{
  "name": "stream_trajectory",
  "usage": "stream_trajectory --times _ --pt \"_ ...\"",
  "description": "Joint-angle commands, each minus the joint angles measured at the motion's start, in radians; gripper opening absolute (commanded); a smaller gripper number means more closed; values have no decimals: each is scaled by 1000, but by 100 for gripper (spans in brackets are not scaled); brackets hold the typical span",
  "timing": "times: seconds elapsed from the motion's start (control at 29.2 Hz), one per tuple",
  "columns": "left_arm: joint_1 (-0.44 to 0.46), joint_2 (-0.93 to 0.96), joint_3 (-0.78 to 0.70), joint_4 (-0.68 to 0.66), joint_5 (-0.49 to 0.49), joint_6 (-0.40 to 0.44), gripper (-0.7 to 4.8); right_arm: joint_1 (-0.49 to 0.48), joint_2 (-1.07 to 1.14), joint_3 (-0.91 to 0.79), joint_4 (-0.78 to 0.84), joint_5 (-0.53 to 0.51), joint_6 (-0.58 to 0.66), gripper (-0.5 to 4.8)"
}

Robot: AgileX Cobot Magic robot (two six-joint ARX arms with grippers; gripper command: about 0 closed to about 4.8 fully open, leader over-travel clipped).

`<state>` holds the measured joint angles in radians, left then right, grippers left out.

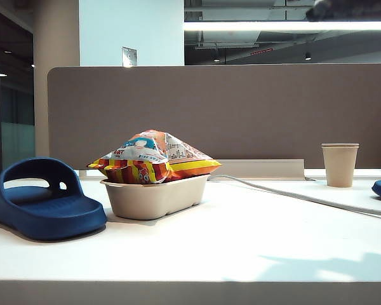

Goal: Pick up a bag of chips and put them in the box.

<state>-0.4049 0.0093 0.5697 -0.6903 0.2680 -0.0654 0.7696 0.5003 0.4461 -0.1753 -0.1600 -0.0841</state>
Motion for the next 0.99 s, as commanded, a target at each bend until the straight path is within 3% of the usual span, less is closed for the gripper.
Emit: stream_trajectory --times 0.03,0.21,0.34,0.65,0.75,0.82,0.93,0.99 --pt "0 -2 -44 111 -2 -3 214 -3 3 -19 27 -11 -2 268" --pt "0 -2 -122 204 -2 -3 213 -3 17 -39 30 -17 -2 260" --pt "0 -2 -179 270 -14 -50 209 -3 48 -42 34 -16 -1 260" --pt "0 -2 -267 290 -202 -227 210 -3 161 -43 147 -18 5 229" --pt "0 -2 -287 325 -221 -225 209 -3 201 -43 201 -18 4 229" --pt "0 -2 -303 351 -211 -198 190 -3 228 -46 241 -19 1 229" --pt "0 -2 -324 375 -163 -162 91 -3 259 -67 320 -19 1 229" --pt "0 -2 -343 398 -134 -127 74 -3 270 -92 388 -19 1 229"
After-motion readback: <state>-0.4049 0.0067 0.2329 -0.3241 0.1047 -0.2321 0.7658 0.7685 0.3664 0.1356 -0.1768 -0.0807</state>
